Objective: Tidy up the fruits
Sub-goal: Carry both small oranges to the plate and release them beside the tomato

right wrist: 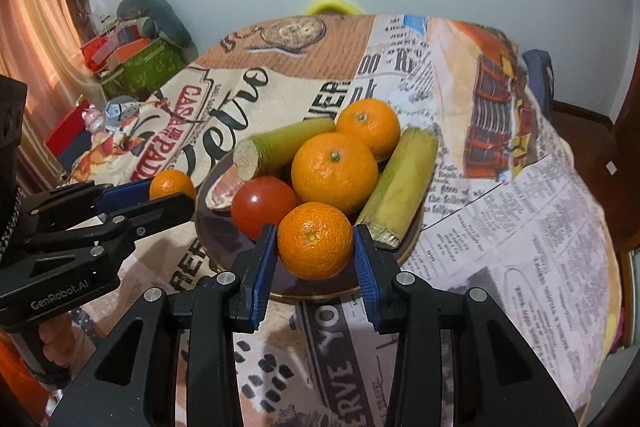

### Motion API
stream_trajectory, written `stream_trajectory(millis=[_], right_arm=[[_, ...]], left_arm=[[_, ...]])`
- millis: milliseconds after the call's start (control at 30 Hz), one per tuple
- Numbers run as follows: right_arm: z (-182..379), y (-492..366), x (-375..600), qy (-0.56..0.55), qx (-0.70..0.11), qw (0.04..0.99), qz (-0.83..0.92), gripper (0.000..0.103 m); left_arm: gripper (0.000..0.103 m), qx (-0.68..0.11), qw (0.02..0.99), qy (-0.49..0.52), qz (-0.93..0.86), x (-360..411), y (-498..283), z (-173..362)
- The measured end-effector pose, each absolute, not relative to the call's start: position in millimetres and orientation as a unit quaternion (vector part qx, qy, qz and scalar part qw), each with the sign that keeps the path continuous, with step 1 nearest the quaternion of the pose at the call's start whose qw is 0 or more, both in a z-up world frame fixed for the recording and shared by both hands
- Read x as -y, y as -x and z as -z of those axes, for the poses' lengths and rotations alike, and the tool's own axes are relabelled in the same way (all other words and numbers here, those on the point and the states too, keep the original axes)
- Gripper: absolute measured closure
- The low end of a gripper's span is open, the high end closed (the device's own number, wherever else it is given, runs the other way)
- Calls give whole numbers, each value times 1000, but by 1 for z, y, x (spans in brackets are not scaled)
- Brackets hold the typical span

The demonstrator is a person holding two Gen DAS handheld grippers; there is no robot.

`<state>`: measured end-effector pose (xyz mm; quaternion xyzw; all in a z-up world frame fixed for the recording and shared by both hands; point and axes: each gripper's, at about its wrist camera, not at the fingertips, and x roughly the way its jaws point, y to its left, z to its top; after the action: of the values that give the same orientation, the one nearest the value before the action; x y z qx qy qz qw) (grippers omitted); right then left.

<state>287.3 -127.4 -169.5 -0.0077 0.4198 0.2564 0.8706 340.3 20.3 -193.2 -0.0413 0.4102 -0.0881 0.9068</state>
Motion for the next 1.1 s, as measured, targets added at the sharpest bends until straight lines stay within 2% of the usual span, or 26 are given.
stream_trajectory(millis=[600, 667, 767, 1100], right_arm=[[185, -293, 117, 39, -434, 862, -258, 68], [184, -292, 117, 39, -431, 864, -259, 64], [178, -289, 117, 40, -422, 869, -256, 57], [155, -264, 120, 43, -402, 877, -259, 57]], left_arm=[[67, -420, 902, 62, 84, -27, -353, 208], [67, -418, 902, 61, 85, -26, -351, 207], [57, -414, 904, 58, 86, -24, -347, 202], [57, -379, 921, 48, 80, -31, -316, 163]])
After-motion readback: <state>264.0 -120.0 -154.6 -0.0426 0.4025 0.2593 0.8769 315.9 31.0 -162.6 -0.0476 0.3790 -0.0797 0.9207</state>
